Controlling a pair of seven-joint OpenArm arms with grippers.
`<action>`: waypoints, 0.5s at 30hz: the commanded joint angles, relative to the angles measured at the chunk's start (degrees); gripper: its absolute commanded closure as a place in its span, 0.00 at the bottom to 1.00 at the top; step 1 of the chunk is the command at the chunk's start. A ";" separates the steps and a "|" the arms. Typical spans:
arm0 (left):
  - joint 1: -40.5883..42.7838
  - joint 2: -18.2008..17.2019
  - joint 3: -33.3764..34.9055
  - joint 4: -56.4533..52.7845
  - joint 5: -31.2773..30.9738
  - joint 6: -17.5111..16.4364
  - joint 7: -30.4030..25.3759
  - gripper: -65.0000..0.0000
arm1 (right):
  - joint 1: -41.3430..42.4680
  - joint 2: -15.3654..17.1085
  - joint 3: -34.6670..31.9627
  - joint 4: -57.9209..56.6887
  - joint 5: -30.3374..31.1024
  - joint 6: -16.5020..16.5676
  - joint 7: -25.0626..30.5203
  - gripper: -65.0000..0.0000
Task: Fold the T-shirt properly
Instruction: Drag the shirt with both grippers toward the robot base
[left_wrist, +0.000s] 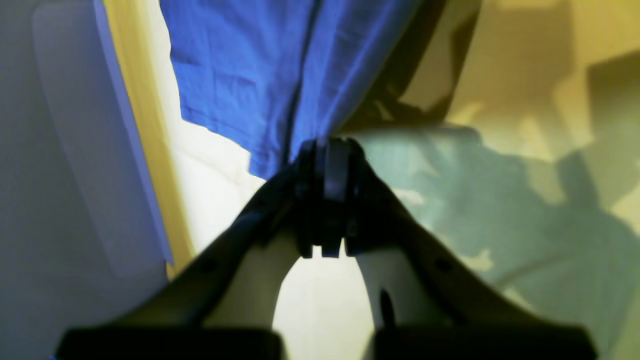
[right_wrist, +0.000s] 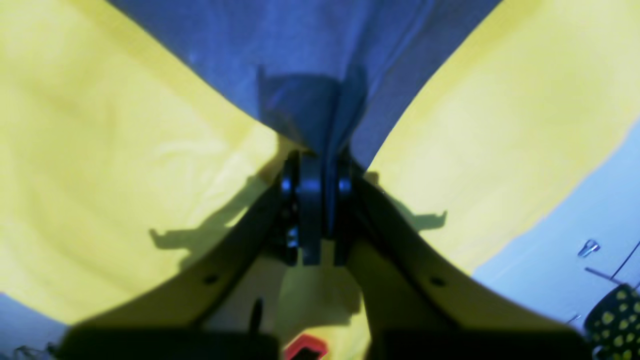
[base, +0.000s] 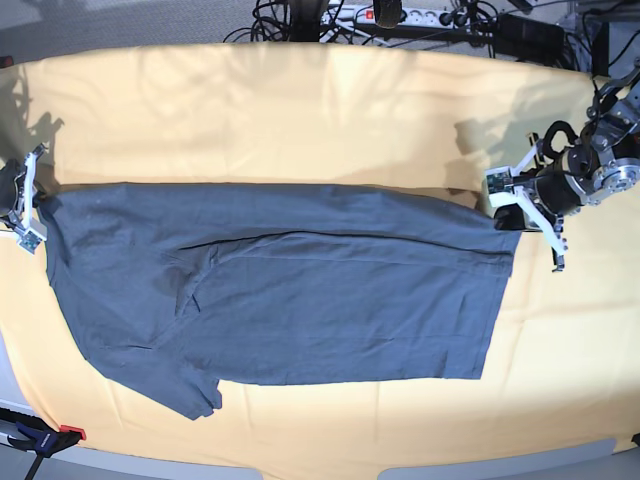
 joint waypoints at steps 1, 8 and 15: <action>-0.79 -2.34 -0.74 1.11 -0.50 -0.17 -0.04 1.00 | 0.81 1.97 0.72 0.94 0.04 -0.12 -0.55 1.00; -0.79 -7.63 -0.74 4.55 -4.50 -4.96 -0.09 1.00 | 0.81 5.66 0.72 1.40 8.68 -0.12 -7.08 1.00; -0.79 -8.35 -0.74 7.48 -6.86 -6.58 -0.02 1.00 | 0.81 9.77 0.72 1.40 22.58 -0.12 -15.65 1.00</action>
